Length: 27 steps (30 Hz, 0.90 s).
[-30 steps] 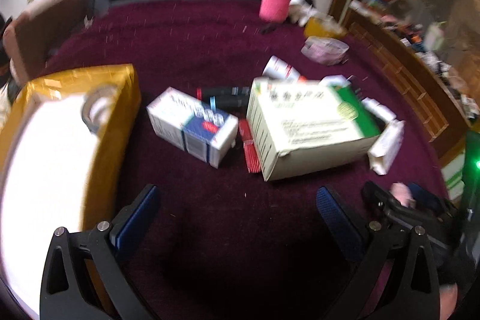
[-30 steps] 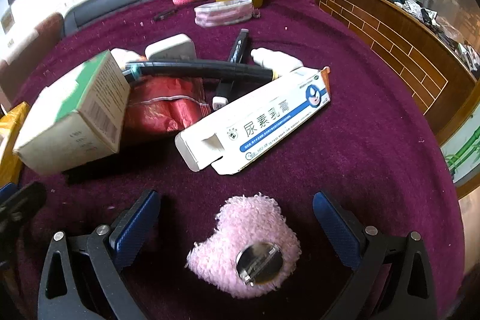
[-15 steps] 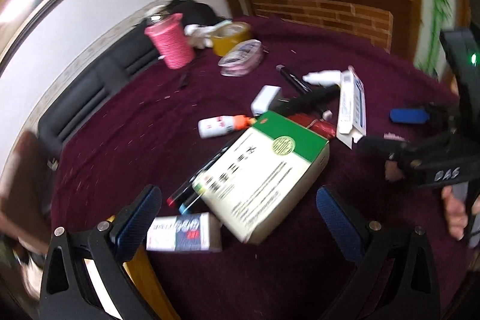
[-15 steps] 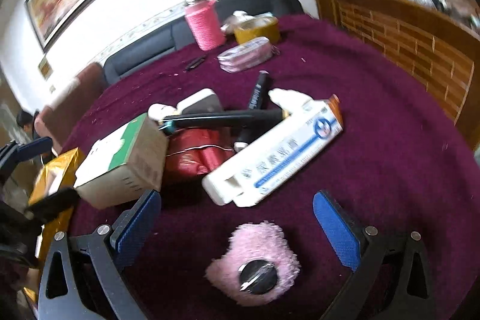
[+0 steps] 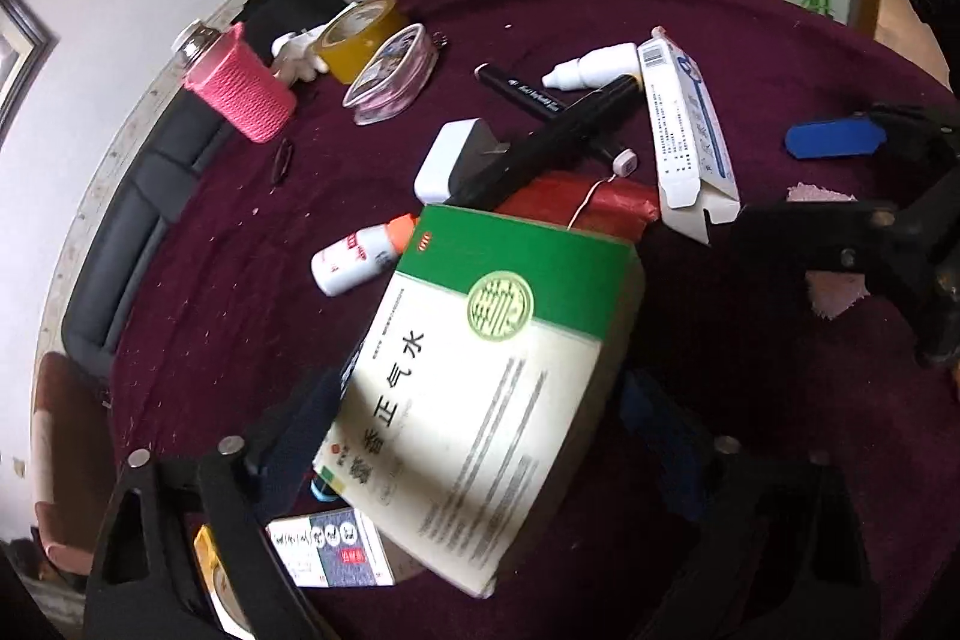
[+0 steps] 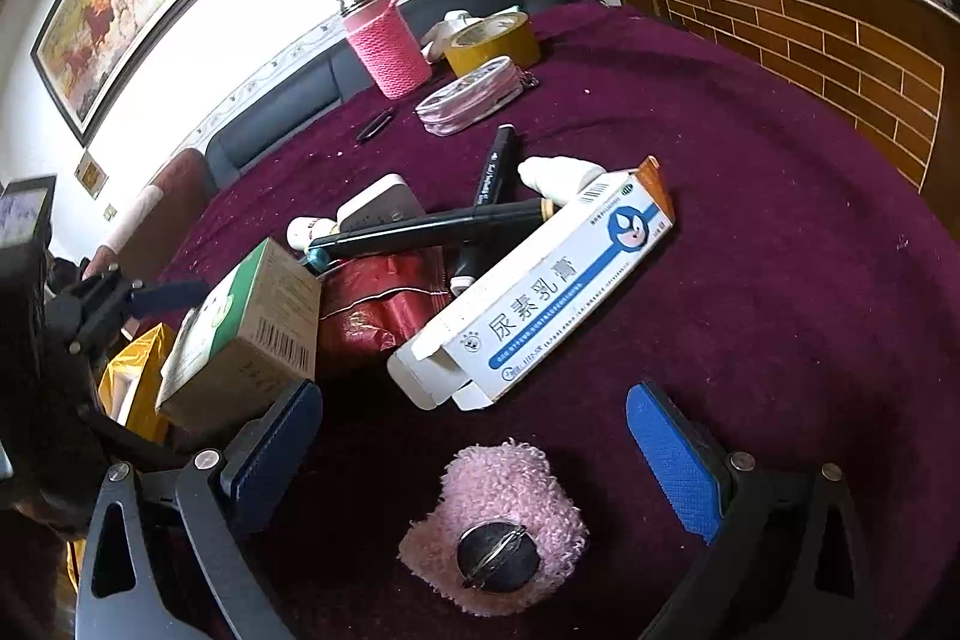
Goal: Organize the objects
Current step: 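Grasp the green-and-white medicine box with the left gripper and lift it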
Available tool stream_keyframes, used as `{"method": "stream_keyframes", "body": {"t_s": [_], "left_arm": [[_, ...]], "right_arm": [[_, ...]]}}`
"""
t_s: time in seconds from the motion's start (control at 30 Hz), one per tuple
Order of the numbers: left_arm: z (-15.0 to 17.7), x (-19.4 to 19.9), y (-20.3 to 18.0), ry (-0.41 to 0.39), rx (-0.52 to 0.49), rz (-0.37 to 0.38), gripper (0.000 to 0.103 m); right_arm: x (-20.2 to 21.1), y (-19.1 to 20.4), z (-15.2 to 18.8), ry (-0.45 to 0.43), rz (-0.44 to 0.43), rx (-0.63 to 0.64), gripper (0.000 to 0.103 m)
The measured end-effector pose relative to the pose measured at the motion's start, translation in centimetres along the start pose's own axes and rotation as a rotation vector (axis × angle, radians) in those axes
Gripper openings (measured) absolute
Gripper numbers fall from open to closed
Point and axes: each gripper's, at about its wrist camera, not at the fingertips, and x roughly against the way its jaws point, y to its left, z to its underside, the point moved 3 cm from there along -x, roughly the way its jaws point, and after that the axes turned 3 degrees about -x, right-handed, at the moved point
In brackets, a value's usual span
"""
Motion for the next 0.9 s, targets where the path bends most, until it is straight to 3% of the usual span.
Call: {"method": "stream_keyframes", "body": {"t_s": [0.13, 0.23, 0.63, 0.9], "left_arm": [[0.8, 2.0, 1.1, -0.035, 0.153, 0.066, 0.076], [1.5, 2.8, 1.6, -0.054, 0.237, 0.072, 0.074], [0.4, 0.7, 0.2, -0.02, 0.254, -0.042, 0.072], [3.1, 5.9, 1.4, -0.134, 0.429, -0.031, 0.071]], "right_arm": [[-0.2, -0.1, 0.1, 0.01, 0.003, -0.004, 0.103], [-0.2, 0.0, 0.2, 0.011, 0.009, 0.003, 0.103], [-0.1, -0.1, 0.3, 0.01, 0.019, 0.009, 0.103], [0.0, -0.2, 0.4, 0.012, 0.022, 0.013, 0.103]]}}
